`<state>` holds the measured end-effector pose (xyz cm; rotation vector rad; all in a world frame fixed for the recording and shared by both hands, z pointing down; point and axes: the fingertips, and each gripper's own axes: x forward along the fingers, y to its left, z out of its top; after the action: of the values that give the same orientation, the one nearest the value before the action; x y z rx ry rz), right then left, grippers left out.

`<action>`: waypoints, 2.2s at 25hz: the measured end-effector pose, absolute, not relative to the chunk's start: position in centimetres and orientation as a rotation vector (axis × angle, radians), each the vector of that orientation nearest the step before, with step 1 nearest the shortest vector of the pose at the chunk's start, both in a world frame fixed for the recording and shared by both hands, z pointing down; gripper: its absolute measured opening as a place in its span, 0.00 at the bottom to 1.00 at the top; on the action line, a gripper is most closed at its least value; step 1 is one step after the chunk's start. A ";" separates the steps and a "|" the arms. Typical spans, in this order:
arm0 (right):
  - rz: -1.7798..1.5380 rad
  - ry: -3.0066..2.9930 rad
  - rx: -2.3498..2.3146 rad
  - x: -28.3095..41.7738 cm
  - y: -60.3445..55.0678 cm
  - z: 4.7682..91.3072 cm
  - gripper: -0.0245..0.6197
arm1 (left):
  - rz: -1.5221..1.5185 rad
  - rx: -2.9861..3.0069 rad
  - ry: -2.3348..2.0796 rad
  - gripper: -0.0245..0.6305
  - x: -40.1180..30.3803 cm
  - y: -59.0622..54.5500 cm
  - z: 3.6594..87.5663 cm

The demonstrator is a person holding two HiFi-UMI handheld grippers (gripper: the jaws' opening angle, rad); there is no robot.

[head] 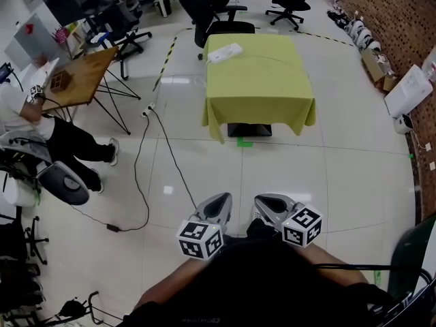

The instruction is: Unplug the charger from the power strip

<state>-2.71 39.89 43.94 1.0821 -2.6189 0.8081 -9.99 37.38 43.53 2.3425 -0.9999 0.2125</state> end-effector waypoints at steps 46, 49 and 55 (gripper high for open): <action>0.667 -2.632 1.324 7.9 5.2 41.2 0.04 | 0.299 2.495 -1.008 0.05 -1.3 1.1 40.5; 0.661 -2.599 1.339 6.4 2.8 41.4 0.04 | 0.294 2.493 -0.984 0.05 -3.0 -1.9 41.0; 0.657 -2.550 1.393 3.7 -2.1 41.5 0.04 | 0.287 2.494 -0.914 0.05 -5.8 -6.5 42.0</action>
<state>3.68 -2.09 41.49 1.3932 -2.5500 0.6570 -5.82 -6.51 41.95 2.4940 -0.9145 0.2866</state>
